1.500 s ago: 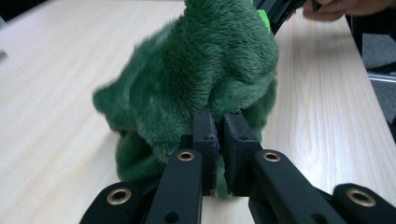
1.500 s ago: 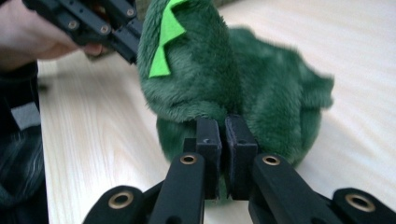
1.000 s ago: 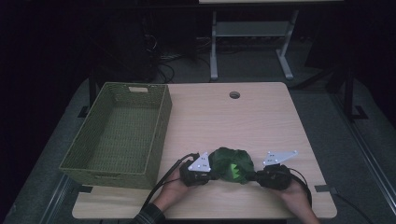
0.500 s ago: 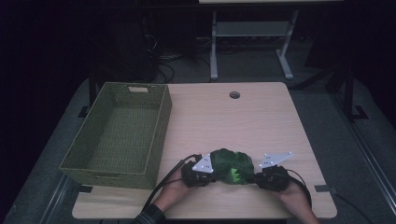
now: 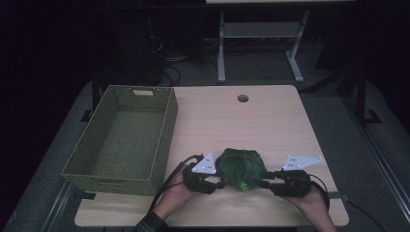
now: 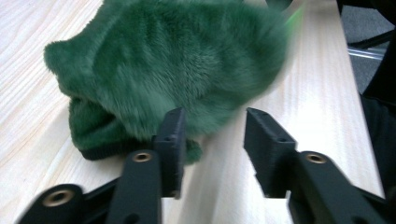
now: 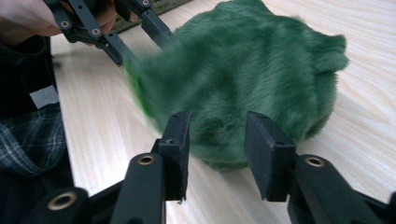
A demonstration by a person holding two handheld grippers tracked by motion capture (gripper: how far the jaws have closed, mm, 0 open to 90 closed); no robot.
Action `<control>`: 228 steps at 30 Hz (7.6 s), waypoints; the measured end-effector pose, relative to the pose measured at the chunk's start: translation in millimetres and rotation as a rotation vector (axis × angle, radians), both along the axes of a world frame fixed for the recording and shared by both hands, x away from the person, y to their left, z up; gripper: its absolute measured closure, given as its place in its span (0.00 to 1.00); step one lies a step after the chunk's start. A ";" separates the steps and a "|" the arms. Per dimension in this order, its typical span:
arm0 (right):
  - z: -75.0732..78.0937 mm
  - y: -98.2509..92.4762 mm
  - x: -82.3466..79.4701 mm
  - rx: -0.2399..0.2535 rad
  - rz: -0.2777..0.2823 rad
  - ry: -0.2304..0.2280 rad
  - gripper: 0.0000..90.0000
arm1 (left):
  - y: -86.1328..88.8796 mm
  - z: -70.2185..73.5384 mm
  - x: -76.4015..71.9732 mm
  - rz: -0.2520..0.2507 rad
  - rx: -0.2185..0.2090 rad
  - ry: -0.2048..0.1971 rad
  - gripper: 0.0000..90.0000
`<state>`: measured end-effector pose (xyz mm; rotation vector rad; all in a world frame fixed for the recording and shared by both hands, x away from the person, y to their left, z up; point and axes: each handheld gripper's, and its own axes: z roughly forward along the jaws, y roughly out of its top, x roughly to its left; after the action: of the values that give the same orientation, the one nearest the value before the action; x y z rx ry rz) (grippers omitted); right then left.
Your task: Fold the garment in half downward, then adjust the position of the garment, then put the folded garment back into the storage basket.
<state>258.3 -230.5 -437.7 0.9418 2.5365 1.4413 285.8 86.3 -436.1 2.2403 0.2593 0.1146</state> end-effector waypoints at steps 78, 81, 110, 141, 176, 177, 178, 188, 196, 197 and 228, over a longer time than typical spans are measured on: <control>-21.7 18.1 105.7 -0.137 -0.101 0.076 1.00 | -44.9 -22.5 18.8 0.063 0.074 0.126 1.00; -22.6 16.8 99.4 -0.143 -0.089 0.082 1.00 | -39.9 -24.2 23.0 0.080 0.072 0.126 1.00; -24.4 11.2 50.2 -0.139 -0.081 0.055 0.76 | 4.6 -18.3 49.0 0.134 0.079 0.107 0.86; -44.6 -34.4 37.7 -0.245 -0.297 -0.036 0.13 | -31.1 41.1 51.4 -0.030 0.220 0.036 0.17; -44.8 -34.7 38.0 -0.246 -0.311 -0.037 0.15 | -70.2 -5.1 60.4 -0.102 0.461 0.114 0.62; -44.8 -34.7 38.1 -0.245 -0.312 -0.037 0.15 | -70.8 -4.4 60.5 -0.105 0.468 0.117 0.65; -44.9 -34.7 38.1 -0.246 -0.313 -0.037 0.15 | -71.4 -3.6 60.7 -0.104 0.476 0.123 0.67; -44.8 -34.7 38.1 -0.245 -0.314 -0.036 0.15 | -63.8 13.4 62.2 -0.080 0.426 0.157 0.78; -44.7 -34.7 38.1 -0.245 -0.316 -0.035 0.15 | -50.4 41.3 63.2 -0.048 0.386 0.155 0.79; -44.8 -34.8 38.2 -0.246 -0.317 -0.036 0.15 | -49.0 44.1 63.5 -0.047 0.384 0.155 0.79; -44.7 -34.9 38.2 -0.245 -0.323 -0.035 0.15 | 75.3 157.2 73.8 0.211 0.285 0.082 0.79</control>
<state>296.6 -265.4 -482.4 1.1993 2.3286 1.0224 359.7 161.5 -278.9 2.4981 0.5538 0.1817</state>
